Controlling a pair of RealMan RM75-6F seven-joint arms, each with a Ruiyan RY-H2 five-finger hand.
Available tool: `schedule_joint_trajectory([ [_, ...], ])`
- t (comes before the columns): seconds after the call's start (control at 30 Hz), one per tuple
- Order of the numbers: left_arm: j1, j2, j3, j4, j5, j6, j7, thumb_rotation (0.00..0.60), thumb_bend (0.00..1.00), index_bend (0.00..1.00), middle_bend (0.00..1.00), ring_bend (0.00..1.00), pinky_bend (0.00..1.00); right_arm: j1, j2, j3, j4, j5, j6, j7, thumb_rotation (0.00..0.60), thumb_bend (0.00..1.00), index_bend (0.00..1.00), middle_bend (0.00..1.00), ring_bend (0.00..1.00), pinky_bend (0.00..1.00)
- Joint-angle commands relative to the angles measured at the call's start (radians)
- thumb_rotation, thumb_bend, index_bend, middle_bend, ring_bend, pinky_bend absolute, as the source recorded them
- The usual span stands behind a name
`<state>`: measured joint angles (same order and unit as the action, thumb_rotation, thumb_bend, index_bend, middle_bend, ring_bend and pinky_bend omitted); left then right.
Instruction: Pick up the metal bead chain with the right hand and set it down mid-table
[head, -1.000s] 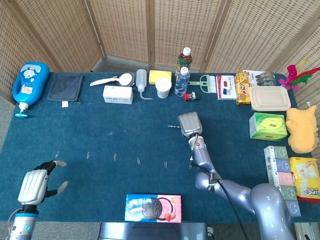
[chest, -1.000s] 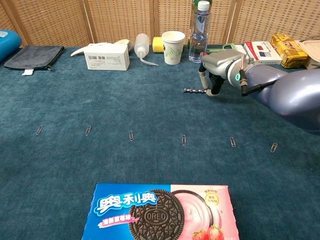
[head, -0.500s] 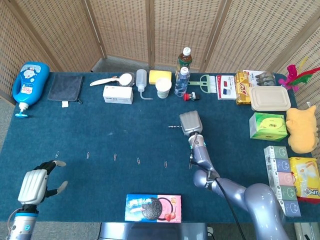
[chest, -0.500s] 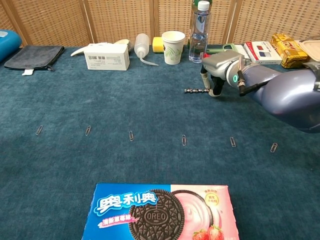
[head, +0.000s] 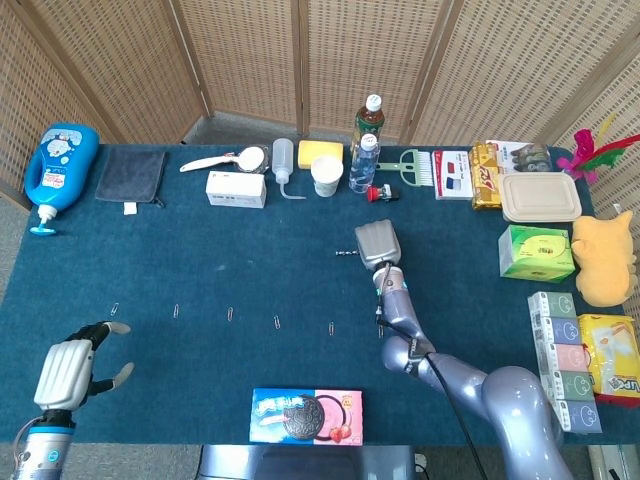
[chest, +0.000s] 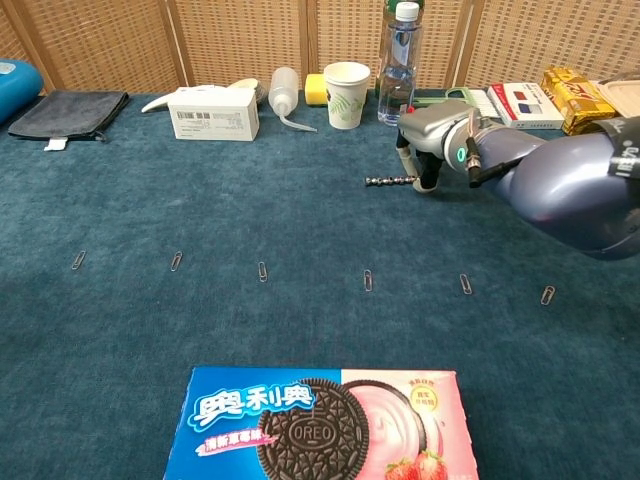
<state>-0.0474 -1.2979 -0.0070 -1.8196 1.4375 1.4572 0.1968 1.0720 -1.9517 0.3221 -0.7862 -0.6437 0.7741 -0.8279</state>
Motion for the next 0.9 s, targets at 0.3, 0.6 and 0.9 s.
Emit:
schedule_joint_trajectory([
  [0.3, 0.000, -0.002, 0.001, 0.012, -0.003, -0.001, -0.012, 0.600, 0.39, 0.34, 0.34, 0.30, 0.39, 0.013, -0.014, 0.010, 0.015, 0.026, -0.003, -0.028, 0.600, 0.39, 0.56, 0.75, 0.90, 0.73],
  [0.6, 0.004, 0.000, 0.002, 0.017, -0.003, 0.005, -0.020, 0.600, 0.39, 0.33, 0.34, 0.30, 0.39, 0.020, -0.013, 0.020, 0.010, 0.052, 0.003, -0.051, 0.600, 0.42, 0.60, 0.76, 0.91, 0.73],
  [0.9, 0.012, 0.006, 0.006, 0.019, 0.003, 0.016, -0.028, 0.600, 0.39, 0.33, 0.34, 0.30, 0.39, 0.023, -0.008, 0.029, -0.008, 0.077, 0.003, -0.063, 0.600, 0.47, 0.64, 0.76, 0.91, 0.73],
])
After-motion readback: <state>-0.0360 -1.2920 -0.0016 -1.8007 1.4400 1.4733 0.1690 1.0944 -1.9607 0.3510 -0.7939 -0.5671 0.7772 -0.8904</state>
